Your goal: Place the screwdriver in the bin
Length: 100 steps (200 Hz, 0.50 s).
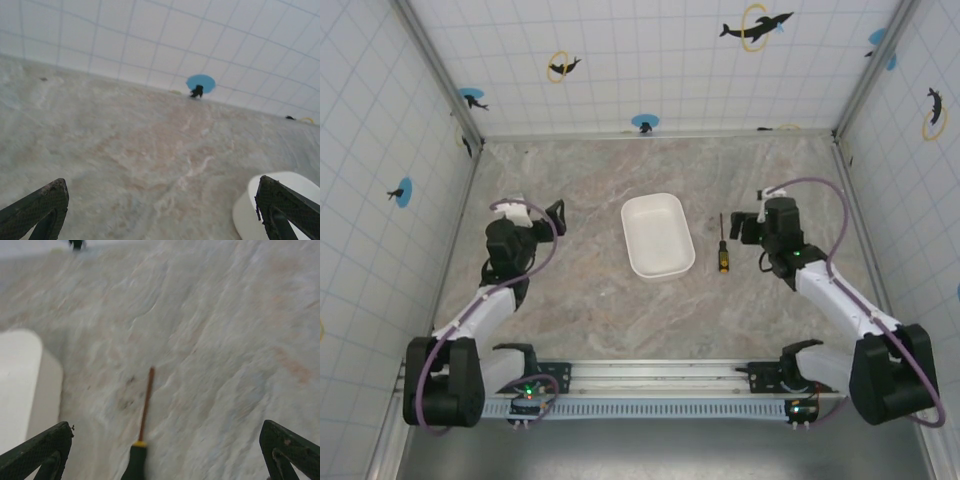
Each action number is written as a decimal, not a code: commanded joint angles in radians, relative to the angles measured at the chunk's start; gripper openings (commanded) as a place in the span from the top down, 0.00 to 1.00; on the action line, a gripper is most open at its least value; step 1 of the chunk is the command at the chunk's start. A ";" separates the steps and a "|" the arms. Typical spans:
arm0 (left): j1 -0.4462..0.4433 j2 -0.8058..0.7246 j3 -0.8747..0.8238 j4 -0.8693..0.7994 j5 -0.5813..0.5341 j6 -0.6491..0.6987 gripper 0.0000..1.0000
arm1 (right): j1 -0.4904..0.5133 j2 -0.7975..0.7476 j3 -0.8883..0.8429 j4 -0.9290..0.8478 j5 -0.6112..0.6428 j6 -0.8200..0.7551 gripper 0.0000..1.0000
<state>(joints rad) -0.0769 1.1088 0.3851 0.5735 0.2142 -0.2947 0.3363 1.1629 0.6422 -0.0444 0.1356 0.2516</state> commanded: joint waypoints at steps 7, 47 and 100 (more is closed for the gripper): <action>-0.059 0.004 -0.019 -0.050 0.047 -0.081 0.02 | 0.061 0.038 0.038 -0.117 -0.005 0.087 0.03; -0.142 0.060 -0.014 -0.075 0.006 -0.092 0.02 | 0.116 0.071 0.008 -0.158 -0.006 0.150 0.09; -0.168 0.109 -0.018 -0.066 0.015 -0.122 0.02 | 0.183 0.161 0.054 -0.243 0.050 0.175 0.13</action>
<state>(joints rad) -0.2340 1.2110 0.3725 0.5083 0.2272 -0.3859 0.5007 1.2953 0.6434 -0.2157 0.1467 0.3969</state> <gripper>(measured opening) 0.976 0.873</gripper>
